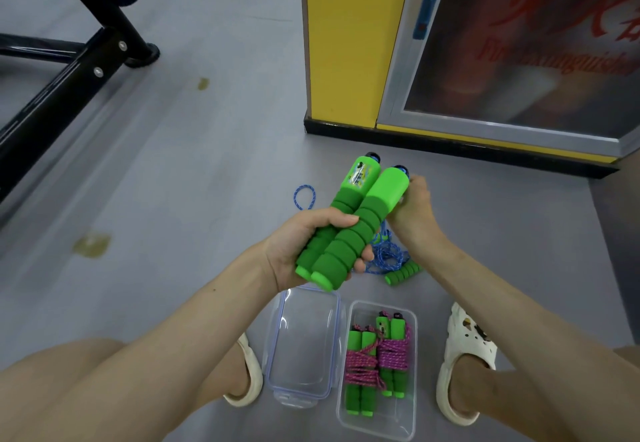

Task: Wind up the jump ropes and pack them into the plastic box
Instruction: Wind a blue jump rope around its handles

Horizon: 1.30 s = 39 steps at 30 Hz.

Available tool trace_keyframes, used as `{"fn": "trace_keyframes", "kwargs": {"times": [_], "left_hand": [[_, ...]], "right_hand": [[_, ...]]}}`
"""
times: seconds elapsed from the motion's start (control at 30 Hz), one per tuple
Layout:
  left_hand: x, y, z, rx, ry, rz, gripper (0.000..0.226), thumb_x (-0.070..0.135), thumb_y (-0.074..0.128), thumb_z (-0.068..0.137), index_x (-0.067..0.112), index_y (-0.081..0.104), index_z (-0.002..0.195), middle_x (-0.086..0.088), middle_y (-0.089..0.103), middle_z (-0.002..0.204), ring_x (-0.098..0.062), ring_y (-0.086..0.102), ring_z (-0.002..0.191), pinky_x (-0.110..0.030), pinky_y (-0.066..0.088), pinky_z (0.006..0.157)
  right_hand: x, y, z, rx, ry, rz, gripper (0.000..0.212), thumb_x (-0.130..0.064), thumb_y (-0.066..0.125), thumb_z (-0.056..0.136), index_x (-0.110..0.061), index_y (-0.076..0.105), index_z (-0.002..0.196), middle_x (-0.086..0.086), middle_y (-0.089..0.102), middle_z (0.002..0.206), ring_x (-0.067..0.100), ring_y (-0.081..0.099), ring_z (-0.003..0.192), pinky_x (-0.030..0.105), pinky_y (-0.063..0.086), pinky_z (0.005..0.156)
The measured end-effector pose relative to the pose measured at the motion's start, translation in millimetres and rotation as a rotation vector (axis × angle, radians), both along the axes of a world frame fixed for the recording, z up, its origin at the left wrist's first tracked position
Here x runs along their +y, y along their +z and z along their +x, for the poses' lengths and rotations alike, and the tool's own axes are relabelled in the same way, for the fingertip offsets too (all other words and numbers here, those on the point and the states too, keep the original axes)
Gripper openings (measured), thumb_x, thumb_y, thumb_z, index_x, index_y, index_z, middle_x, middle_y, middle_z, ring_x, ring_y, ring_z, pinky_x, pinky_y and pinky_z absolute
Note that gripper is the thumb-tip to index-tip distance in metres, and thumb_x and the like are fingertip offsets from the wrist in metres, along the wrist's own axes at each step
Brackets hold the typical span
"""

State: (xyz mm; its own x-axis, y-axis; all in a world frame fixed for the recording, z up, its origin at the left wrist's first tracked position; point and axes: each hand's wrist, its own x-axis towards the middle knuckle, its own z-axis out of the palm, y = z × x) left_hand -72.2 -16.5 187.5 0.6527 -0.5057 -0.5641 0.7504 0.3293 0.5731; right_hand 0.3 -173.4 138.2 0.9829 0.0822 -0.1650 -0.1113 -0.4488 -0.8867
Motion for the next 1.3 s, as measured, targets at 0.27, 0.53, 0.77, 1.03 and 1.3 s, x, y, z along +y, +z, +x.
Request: {"fn": "trace_keyframes", "kwargs": {"times": [0.27,0.53,0.77,1.03,1.3], "left_hand": [[-4,2,-2,-0.035,0.081,-0.004,0.026,0.018,0.056,0.075,0.003,0.060,0.096,-0.014,0.065,0.069,-0.021,0.062,0.052,-0.024,0.051,0.050],[-9,3,1,-0.051,0.111,0.060,0.030,0.022,0.052,0.074,0.002,0.059,0.095,-0.013,0.065,0.067,-0.019,0.061,0.050,-0.022,0.050,0.049],[-13,5,5,-0.032,0.129,0.082,0.032,0.020,0.051,0.073,0.000,0.060,0.097,-0.014,0.064,0.066,-0.020,0.060,0.048,-0.021,0.050,0.048],[-21,9,10,-0.011,0.304,0.083,0.024,0.016,0.042,0.090,-0.001,0.058,0.091,-0.014,0.065,0.064,-0.019,0.061,0.048,-0.021,0.051,0.048],[-23,14,11,-0.049,0.342,0.120,0.022,0.013,0.041,0.093,0.000,0.058,0.091,-0.014,0.066,0.063,-0.020,0.063,0.049,-0.021,0.052,0.048]], "right_hand": [[-1,15,-11,-0.095,0.022,0.274,0.027,0.016,0.054,0.082,-0.008,0.059,0.091,-0.001,0.063,0.076,0.000,0.060,0.064,0.015,0.048,0.059],[-12,17,-6,0.203,0.013,0.474,0.024,0.018,0.052,0.083,-0.002,0.055,0.095,0.013,0.062,0.078,0.014,0.061,0.046,0.022,0.044,0.039],[-23,11,-7,-0.039,0.127,0.111,0.016,0.004,0.061,0.085,-0.009,0.068,0.078,0.011,0.064,0.065,0.029,0.060,0.051,0.032,0.049,0.046],[-21,15,-14,0.007,0.293,0.108,0.016,-0.014,0.062,0.089,-0.026,0.060,0.078,-0.015,0.065,0.074,-0.002,0.059,0.070,0.011,0.044,0.068],[-21,15,-12,0.267,0.028,0.531,0.012,-0.002,0.044,0.098,-0.011,0.052,0.099,0.005,0.067,0.084,0.012,0.063,0.061,0.028,0.054,0.060]]}}
